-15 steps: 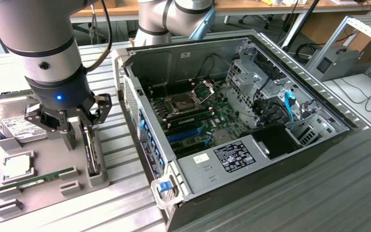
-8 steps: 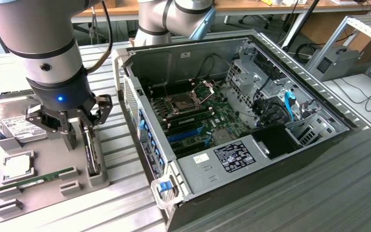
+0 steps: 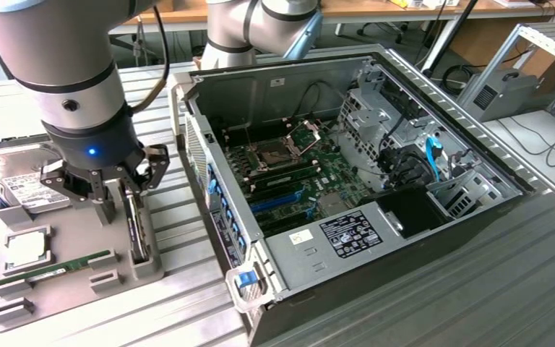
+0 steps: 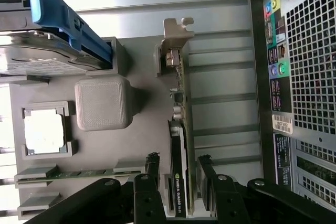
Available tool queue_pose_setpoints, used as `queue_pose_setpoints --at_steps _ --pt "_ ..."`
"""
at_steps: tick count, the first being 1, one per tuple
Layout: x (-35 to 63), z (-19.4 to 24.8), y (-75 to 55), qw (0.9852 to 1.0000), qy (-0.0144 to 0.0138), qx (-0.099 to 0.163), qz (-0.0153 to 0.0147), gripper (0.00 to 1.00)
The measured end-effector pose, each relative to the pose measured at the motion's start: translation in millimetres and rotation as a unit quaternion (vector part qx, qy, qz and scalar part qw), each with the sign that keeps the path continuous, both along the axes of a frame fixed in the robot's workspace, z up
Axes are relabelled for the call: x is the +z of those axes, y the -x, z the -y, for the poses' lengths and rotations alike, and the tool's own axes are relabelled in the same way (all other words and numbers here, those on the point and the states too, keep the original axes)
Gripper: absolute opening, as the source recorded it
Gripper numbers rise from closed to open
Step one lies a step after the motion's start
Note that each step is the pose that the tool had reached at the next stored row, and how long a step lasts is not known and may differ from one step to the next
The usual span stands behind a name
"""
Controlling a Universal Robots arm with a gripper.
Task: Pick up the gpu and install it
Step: 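Pick up the gpu and move the gpu toward the slot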
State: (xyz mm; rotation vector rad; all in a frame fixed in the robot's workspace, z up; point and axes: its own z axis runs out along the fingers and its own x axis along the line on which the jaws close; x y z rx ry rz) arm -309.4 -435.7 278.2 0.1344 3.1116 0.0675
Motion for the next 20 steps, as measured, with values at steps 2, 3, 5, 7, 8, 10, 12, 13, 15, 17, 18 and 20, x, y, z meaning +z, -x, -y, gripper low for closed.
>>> queue_pose_setpoints --at_steps 2,3,5,7,8,10,12,13,15,17,18,20 --pt "-0.1 2.3 -1.1 1.0000 0.0000 0.000 -0.0001 0.42" --pt "-0.2 3.0 -1.5 1.0000 0.0000 0.000 -0.0001 0.42" --pt "-1.9 3.2 -1.5 1.0000 0.0000 0.000 0.0000 0.42" --pt "-4.3 3.2 -1.5 1.0000 0.0000 0.000 -0.0001 0.42" --pt "-5.6 3.2 -1.5 1.0000 0.0000 0.000 -0.0001 0.42" --pt "-7.5 3.2 -1.5 1.0000 0.0000 0.000 -0.0001 0.42" --pt "-9.3 3.2 -1.5 1.0000 0.0000 0.000 -0.0001 0.42" --pt "-10.3 3.2 -1.5 1.0000 0.0000 0.000 0.0000 0.42" --pt "-12.3 3.2 -1.5 1.0000 0.0000 0.000 0.0000 0.42" --pt "-14.4 3.2 -1.5 1.0000 0.0000 0.000 0.0000 0.42" --pt "-15.4 3.2 -1.5 1.0000 0.0000 0.000 -0.0001 0.42" --pt "-17.9 3.2 -1.5 1.0000 0.0000 0.000 -0.0001 0.42"
